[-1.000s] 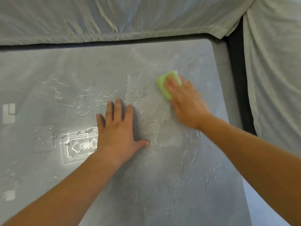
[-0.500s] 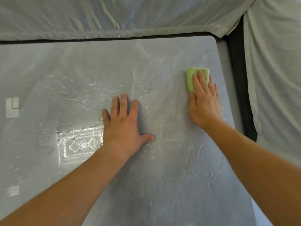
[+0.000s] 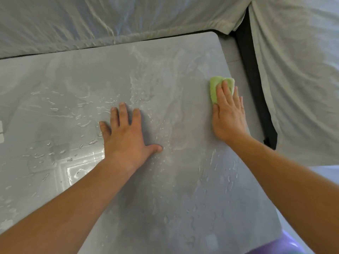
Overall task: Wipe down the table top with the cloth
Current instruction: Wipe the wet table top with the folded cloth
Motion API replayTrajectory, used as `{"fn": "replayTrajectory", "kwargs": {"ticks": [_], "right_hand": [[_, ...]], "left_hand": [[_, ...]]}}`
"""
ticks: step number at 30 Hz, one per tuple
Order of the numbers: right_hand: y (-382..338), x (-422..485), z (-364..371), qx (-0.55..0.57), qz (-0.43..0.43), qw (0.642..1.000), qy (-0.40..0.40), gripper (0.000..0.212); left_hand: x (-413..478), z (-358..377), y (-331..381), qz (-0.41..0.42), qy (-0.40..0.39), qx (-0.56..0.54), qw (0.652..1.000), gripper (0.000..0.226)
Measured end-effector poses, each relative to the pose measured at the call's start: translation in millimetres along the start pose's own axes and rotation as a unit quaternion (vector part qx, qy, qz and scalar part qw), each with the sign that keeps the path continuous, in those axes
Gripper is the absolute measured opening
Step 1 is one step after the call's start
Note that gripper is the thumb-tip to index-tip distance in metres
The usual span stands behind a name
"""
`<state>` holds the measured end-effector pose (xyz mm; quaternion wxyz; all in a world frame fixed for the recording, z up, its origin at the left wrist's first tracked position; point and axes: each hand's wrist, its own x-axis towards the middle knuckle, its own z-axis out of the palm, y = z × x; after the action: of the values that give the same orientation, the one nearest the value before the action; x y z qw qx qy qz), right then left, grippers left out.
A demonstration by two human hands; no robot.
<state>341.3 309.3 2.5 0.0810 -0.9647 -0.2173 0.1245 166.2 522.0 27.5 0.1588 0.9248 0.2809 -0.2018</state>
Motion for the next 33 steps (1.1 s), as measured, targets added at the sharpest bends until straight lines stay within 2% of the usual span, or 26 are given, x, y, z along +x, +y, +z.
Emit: {"fn": "replayTrajectory", "kwargs": {"ticks": [3, 6, 10, 14, 17, 20, 21, 24, 25, 26, 28, 30, 32, 33], "right_hand": [[5.6, -46.7, 5.7, -0.028, 0.001, 1.000, -0.010, 0.057], [23.6, -21.1, -0.2, -0.041, -0.012, 0.999, -0.016, 0.057], [40.3, 13.7, -6.6, 0.010, -0.007, 1.000, -0.003, 0.056], [50.7, -64.9, 4.5, 0.004, -0.020, 1.000, 0.014, 0.055], [49.6, -117.0, 16.4, -0.014, -0.101, 0.995, -0.014, 0.056], [49.5, -83.0, 12.0, -0.036, -0.203, 0.978, -0.032, 0.056], [41.9, -60.9, 10.2, -0.037, -0.192, 0.980, -0.030, 0.056], [0.7, -13.0, 12.6, -0.014, -0.086, 0.996, 0.005, 0.056], [-14.7, -14.7, 16.7, -0.020, -0.109, 0.994, 0.012, 0.057], [-25.0, -24.3, 23.0, -0.038, -0.171, 0.984, 0.005, 0.058], [-27.8, -49.2, 32.0, -0.081, -0.315, 0.945, -0.027, 0.060], [-15.6, -42.1, 25.5, -0.097, -0.392, 0.913, -0.065, 0.060], [-13.3, -5.5, 15.8, -0.102, -0.397, 0.910, -0.059, 0.059], [-18.4, 17.6, 12.4, -0.090, -0.353, 0.930, -0.051, 0.058]], "left_hand": [[-9.4, -0.3, 15.5, 0.032, 0.000, 0.024, 0.999, 0.102], [-20.2, 5.7, 30.7, 0.057, -0.034, 0.017, 0.998, 0.086], [-18.0, 10.3, 30.3, 0.048, -0.043, -0.007, 0.998, 0.088], [-19.9, 12.0, 25.9, 0.051, -0.041, 0.008, 0.998, 0.090], [-19.7, 12.5, 27.0, 0.049, -0.042, 0.013, 0.998, 0.091], [-20.0, 13.3, 26.9, 0.048, -0.042, 0.018, 0.998, 0.091], [-21.1, 13.6, 26.7, 0.048, -0.043, 0.018, 0.998, 0.091], [-23.9, 11.1, 22.3, 0.061, -0.044, -0.013, 0.997, 0.091], [-25.7, 8.7, 18.8, 0.058, -0.040, -0.038, 0.997, 0.095], [-28.1, 7.0, 14.7, 0.050, -0.031, -0.053, 0.997, 0.100], [-33.1, 7.0, 6.0, 0.017, -0.016, -0.023, 0.999, 0.113], [-37.5, 11.2, 1.7, -0.018, -0.038, 0.016, 0.999, 0.124], [-38.6, 18.4, -0.2, -0.026, -0.060, 0.024, 0.998, 0.130], [-38.1, 20.8, -1.0, -0.023, -0.065, 0.022, 0.997, 0.131]]}}
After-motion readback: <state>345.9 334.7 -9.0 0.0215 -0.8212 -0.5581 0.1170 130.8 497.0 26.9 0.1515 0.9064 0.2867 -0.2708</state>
